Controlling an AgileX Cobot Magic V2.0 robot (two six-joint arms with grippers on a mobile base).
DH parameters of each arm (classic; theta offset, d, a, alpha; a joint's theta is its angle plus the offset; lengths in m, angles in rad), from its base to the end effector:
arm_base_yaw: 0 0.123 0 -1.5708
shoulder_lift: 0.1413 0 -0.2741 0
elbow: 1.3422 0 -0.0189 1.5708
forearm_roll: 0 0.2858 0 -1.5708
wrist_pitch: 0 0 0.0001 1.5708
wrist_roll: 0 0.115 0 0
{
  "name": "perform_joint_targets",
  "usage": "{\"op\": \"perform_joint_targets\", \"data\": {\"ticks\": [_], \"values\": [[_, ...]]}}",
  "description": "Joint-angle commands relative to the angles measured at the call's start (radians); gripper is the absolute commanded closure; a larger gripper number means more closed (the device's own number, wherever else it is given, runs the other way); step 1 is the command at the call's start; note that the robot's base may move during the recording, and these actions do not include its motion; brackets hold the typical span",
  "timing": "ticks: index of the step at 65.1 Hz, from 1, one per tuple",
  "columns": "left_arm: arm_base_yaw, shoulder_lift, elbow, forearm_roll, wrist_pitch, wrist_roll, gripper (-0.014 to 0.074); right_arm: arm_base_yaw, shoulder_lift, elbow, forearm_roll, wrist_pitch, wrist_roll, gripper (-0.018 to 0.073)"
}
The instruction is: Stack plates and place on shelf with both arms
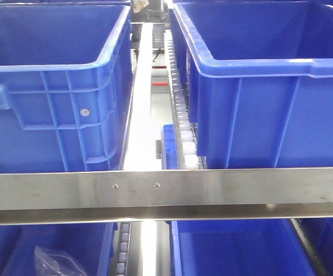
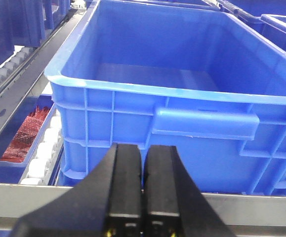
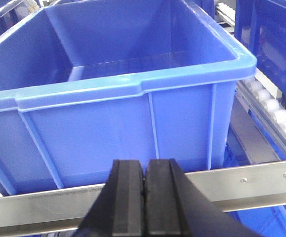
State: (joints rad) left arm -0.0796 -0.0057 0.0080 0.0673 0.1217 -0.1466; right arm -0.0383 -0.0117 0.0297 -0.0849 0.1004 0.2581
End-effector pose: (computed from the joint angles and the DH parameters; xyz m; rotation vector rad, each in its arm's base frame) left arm 0.1262 -0.0091 0.1989 -0.0065 1.6084 -0.1169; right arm 0.1268 -0.0058 0.1934 0.1760 1.5927 0.0983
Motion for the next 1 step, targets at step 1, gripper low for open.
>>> {"op": "perform_joint_targets", "data": {"ticks": [1], "values": [[0.002,-0.021,0.003,-0.009,-0.091,-0.005,0.0514,-0.002,-0.018,0.000,-0.013,-0.087,-0.003,0.0511]]}}
